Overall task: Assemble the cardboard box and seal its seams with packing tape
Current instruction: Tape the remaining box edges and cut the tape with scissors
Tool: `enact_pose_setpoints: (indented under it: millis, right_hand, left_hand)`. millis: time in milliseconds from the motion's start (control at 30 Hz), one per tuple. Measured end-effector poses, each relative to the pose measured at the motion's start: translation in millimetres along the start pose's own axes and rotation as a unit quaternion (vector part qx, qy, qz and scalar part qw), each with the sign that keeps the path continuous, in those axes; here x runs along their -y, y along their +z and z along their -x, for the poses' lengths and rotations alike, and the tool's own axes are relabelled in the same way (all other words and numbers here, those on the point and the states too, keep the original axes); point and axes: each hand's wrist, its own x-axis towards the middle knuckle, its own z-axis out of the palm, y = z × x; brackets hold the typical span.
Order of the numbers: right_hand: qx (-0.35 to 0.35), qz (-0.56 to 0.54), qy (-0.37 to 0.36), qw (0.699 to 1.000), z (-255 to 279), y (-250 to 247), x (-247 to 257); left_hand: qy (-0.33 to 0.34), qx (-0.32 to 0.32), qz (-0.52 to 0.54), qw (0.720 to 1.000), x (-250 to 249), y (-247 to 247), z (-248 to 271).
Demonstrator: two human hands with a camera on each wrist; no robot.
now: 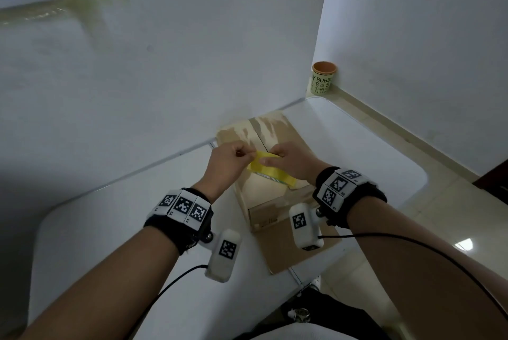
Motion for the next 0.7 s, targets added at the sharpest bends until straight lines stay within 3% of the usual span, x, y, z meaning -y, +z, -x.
enact_pose_setpoints:
  millis: [167, 367, 533, 700]
  right_hand:
    - [0.008, 0.023, -0.007, 1.000, 2.1, -3.5, -0.1]
    - [0.107, 0.020, 0.021, 0.994, 0.7, -4.7, -2.5]
    - [0.023, -0.031, -0.010, 0.999, -2.2, -8.6, -5.9]
    - [0.002, 0.079, -0.026, 0.997, -7.1, -20.6, 7.3]
  left_hand:
    - [0.002, 0.005, 0.021, 1.000, -1.0, 2.8, -1.0]
    - [-0.021, 0.009, -0.072, 0.997, 8.3, -0.1, -9.8]
    - [-0.029, -0.003, -0.030, 0.999, 13.0, -7.0, -10.7]
    - [-0.022, 0.006, 0.007, 1.000, 9.1, -8.4, -12.4]
